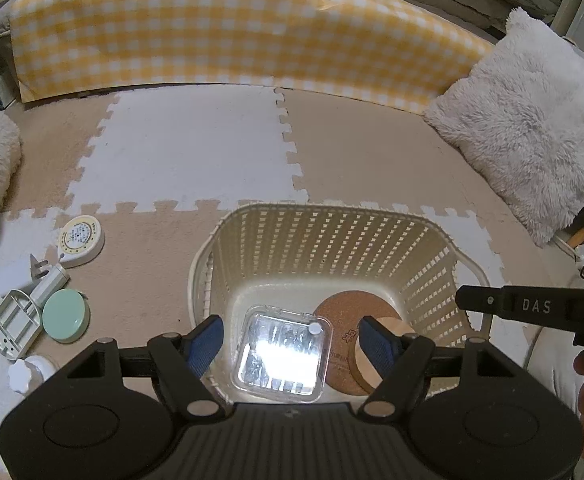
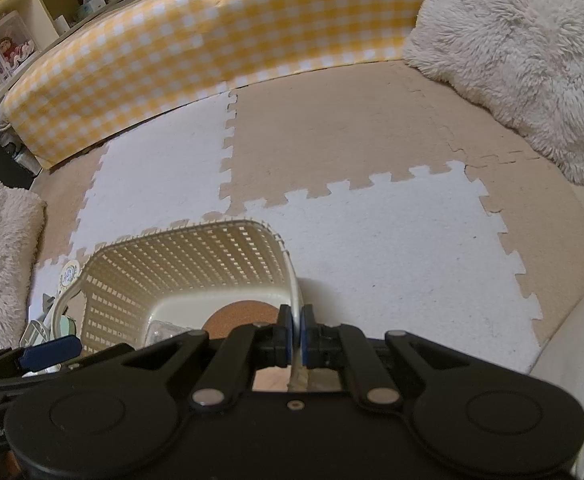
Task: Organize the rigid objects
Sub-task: 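Lift the blister pack with the left tool over the basket and release, then move the left tool back and grasp the white plastic holder by its base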
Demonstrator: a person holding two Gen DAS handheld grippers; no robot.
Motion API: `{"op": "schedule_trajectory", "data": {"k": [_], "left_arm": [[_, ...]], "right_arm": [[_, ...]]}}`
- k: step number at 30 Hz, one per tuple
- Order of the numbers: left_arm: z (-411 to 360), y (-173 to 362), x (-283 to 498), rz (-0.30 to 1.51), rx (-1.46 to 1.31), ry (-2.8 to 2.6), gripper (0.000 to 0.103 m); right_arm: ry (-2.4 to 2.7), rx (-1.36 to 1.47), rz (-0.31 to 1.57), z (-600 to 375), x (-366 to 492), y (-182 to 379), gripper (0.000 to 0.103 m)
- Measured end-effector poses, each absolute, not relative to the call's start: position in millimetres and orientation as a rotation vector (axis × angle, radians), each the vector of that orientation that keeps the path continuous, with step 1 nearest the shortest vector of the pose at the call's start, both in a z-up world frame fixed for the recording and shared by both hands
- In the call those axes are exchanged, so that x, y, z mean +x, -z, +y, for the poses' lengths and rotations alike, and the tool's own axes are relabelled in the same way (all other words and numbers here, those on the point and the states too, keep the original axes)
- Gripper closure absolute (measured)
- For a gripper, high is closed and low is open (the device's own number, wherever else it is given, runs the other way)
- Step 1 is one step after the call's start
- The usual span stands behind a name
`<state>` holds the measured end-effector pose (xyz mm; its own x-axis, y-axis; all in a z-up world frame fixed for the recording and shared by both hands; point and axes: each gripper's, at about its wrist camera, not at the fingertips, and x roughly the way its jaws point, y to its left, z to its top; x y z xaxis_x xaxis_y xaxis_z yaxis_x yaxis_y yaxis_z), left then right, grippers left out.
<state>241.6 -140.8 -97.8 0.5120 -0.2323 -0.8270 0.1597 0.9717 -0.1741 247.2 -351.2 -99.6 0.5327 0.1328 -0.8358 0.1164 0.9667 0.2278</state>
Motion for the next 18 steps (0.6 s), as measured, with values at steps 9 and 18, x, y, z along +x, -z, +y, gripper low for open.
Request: {"op": "schedule_trajectory", "data": {"k": [9,18], "left_arm": [[-142.7,94.2,236.1,1.023,-0.092,0.249,0.026],[-148.1,81.6,222.7,0.981,-0.045,0.28,0.02]], "right_arm": [[-0.01,0.27,1.012,-351.3,247.1,99.5,0.098],[-0.01,0.27,1.012,-351.1,247.2,99.4,0.098]]}}
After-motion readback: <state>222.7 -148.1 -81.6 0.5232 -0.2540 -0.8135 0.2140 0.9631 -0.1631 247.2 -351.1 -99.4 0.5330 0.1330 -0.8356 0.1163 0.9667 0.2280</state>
